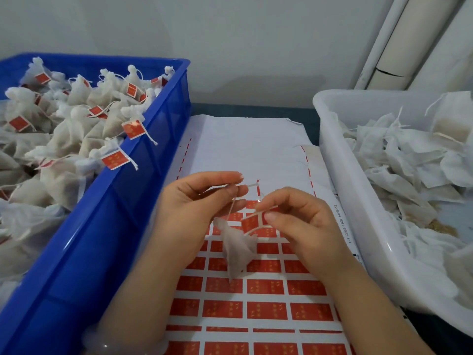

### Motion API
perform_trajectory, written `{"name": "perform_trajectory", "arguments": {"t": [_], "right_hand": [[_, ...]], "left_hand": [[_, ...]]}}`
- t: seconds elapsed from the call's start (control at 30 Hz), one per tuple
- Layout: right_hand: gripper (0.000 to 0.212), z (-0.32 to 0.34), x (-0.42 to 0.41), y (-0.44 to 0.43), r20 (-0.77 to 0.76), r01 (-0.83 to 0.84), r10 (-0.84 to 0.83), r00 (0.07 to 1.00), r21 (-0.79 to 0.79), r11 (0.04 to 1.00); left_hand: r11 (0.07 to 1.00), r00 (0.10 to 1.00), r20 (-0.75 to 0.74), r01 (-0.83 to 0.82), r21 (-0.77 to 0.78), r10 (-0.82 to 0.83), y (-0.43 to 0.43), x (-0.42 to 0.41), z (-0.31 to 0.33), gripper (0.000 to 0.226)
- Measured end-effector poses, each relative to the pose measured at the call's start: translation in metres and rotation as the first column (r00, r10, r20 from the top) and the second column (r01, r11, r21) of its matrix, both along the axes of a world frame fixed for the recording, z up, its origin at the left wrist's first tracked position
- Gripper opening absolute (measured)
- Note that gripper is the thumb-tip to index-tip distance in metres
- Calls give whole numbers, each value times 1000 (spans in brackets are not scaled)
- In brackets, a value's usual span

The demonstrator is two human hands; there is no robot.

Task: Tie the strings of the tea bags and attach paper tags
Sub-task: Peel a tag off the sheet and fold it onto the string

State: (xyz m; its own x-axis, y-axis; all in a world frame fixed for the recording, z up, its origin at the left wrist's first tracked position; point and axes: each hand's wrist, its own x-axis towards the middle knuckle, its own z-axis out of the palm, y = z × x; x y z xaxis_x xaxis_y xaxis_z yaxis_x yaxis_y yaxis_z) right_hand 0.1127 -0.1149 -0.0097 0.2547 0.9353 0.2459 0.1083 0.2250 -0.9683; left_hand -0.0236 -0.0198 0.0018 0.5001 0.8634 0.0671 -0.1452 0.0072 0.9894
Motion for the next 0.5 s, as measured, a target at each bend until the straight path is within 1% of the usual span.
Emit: {"name": "perform_trajectory", "arguments": {"t": [0.07, 0.13, 0.17, 0.23, 0.27, 0.37, 0.5], "right_hand": [[23, 1, -1, 0, -7, 68, -67, 998, 29, 997], [15, 3, -2, 0, 8, 122, -123, 992, 35, 992], [18, 3, -3, 0, 8, 145, -146, 989, 26, 989], [33, 3, -3, 1, -28, 184, -185, 982, -16, 983], [36, 3, -3, 1, -46, 204, -206, 978, -33, 978], [38, 2, -2, 2, -81, 231, -235, 969, -53, 972], [42, 0, -3, 3, -116, 253, -259, 959, -66, 965]], "left_hand": [[1000, 999, -40, 15, 5, -15, -3, 1, 0, 22], [999, 996, -85, 31, 19, -29, -5, 3, 0, 25], [999, 994, -104, 35, 29, -31, -6, 4, 0, 26], [998, 990, -137, 35, 59, -26, -9, 6, 0, 29], [996, 989, -148, 36, 78, -24, -9, 6, 0, 32], [991, 988, -149, 58, 122, -39, -11, 8, 0, 36], [985, 993, -116, 48, 163, -29, -12, 10, 0, 26]]}}
